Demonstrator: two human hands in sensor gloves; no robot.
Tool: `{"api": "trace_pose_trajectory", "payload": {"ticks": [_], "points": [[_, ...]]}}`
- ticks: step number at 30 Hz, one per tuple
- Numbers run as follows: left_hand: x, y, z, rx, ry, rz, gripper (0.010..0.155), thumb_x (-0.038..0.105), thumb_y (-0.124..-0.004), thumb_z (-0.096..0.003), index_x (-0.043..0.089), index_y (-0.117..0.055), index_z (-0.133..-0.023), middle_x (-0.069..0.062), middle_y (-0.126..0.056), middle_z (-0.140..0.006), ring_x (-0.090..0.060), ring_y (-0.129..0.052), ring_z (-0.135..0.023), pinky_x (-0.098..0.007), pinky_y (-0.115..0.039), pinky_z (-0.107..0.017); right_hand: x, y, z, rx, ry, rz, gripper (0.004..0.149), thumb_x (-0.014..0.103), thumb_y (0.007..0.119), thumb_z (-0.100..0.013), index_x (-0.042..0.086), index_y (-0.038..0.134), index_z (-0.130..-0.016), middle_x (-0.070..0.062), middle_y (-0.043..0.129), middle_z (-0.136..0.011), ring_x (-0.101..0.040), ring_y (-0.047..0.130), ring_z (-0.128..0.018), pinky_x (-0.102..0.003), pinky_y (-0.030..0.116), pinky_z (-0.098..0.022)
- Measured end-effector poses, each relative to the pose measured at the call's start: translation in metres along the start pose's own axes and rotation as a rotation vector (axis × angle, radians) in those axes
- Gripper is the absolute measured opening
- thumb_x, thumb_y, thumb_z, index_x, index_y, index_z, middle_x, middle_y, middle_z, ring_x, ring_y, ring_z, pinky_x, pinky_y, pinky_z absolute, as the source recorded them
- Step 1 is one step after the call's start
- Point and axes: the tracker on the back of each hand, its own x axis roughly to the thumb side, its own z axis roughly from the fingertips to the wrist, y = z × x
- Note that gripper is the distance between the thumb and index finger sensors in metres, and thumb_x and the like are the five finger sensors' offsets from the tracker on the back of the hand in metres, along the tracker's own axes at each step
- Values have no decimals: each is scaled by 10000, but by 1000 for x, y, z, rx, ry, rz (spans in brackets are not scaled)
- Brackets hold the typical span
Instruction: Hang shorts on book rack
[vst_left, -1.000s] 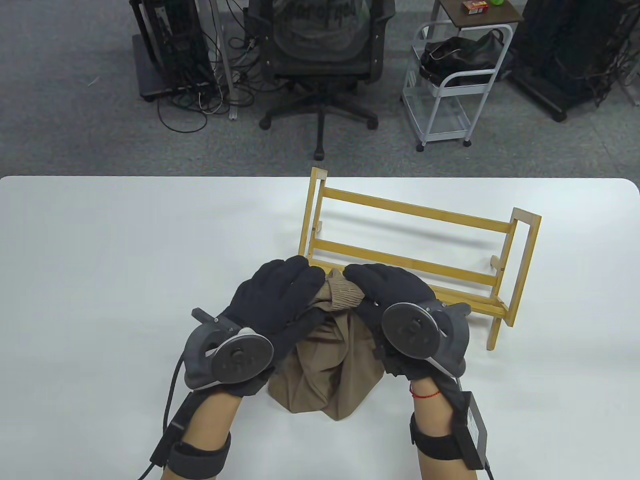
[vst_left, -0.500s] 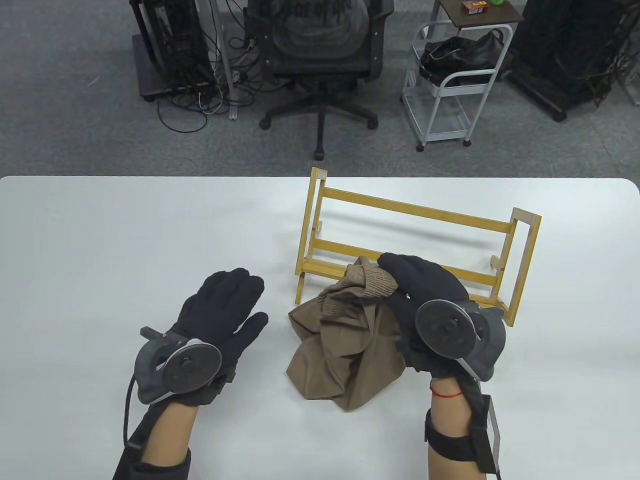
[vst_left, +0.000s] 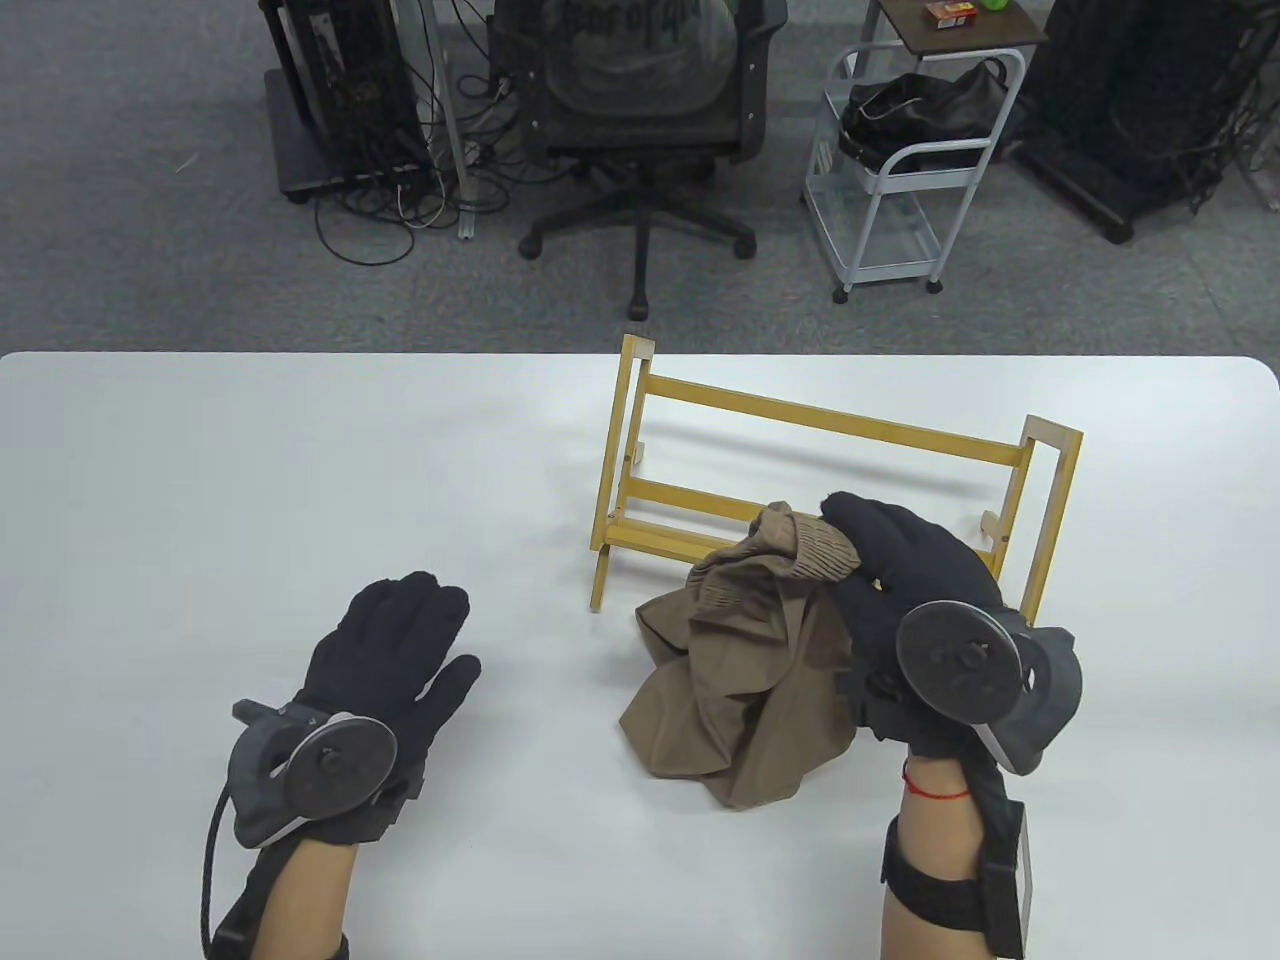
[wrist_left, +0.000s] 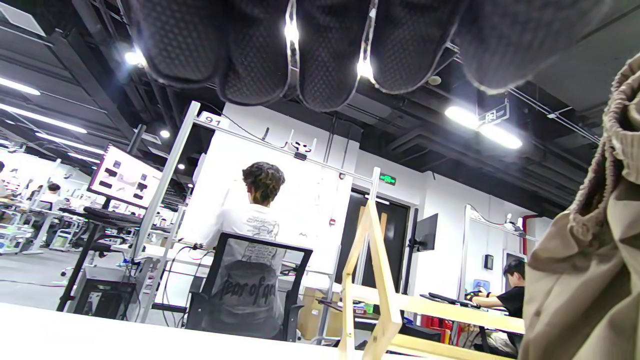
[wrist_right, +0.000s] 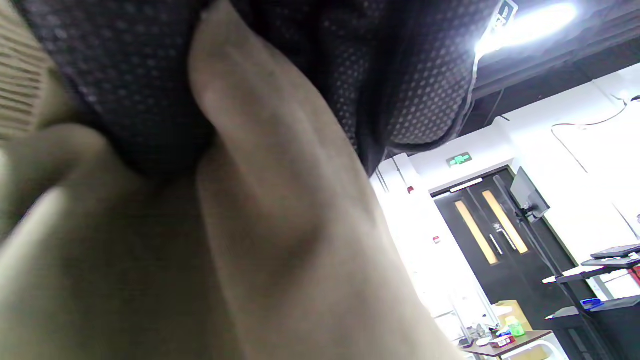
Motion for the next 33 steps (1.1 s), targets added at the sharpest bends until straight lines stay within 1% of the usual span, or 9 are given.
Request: {"api": "trace_pose_trajectory", "payload": {"ticks": [6,8,12,14,17,19,23,27,33], "points": [[-11,-6,1,-24,56,61,598,562,-759,-463,342,-705,-1017,-26,-775,-1066,-415,-822,-933,-551,-747,-595,-3,-7,-10,2,36,89,471,502,937,-345,367,863,-790,74,1000,-745,-172,1020,-676,-374,843,-570],[-12,-7,1,-24,53,96,600,560,-758,-463,339,-704,-1019,-28,-771,-1067,-419,-819,-933,-553,-745,-594,0,-12,-16,9,54,101,472,503,933,-354,369,854,-799,76,990,-758,-172,1011,-690,-372,832,-586],[-12,-6,2,-27,48,104,599,562,-754,-463,340,-706,-1017,-29,-775,-1065,-420,-821,-931,-553,-747,-593,7,-23,-31,-1,88,126,473,506,925,-372,378,832,-818,83,969,-785,-164,989,-722,-367,812,-616],[-16,-2,3,-9,60,110,602,564,-750,-465,339,-700,-1021,-29,-774,-1065,-420,-820,-930,-552,-747,-593,10,-25,-41,-38,74,132,473,505,927,-368,376,838,-813,80,975,-776,-167,996,-710,-367,816,-609],[-23,3,6,26,79,138,602,562,-749,-467,333,-700,-1022,-35,-778,-1060,-426,-823,-924,-552,-747,-590,14,-26,-55,-42,88,172,472,508,924,-373,378,832,-818,82,970,-780,-163,991,-714,-365,813,-612],[-27,4,11,34,88,158,605,562,-748,-469,326,-700,-1025,-38,-779,-1059,-431,-821,-921,-554,-747,-587,14,-23,-64,-43,103,182,476,509,923,-375,377,829,-822,84,967,-784,-163,989,-717,-367,812,-614],[-30,6,10,51,101,177,606,562,-746,-468,320,-704,-1023,-44,-781,-1055,-438,-820,-916,-556,-745,-585,4,-14,-76,-42,159,145,477,512,912,-395,389,808,-843,90,943,-817,-163,969,-748,-368,796,-638],[-28,3,8,41,92,180,605,563,-744,-471,322,-702,-1024,-42,-782,-1055,-438,-820,-917,-555,-744,-586,-8,-6,-84,-54,221,133,478,527,895,-417,404,780,-864,106,920,-843,-153,951,-775,-359,786,-658],[-22,-6,2,4,73,177,605,562,-743,-471,319,-703,-1024,-43,-792,-1048,-437,-824,-913,-555,-745,-585,-30,19,-94,-81,357,79,477,554,854,-457,429,730,-900,127,880,-889,-130,929,-802,-341,775,-682]]}}
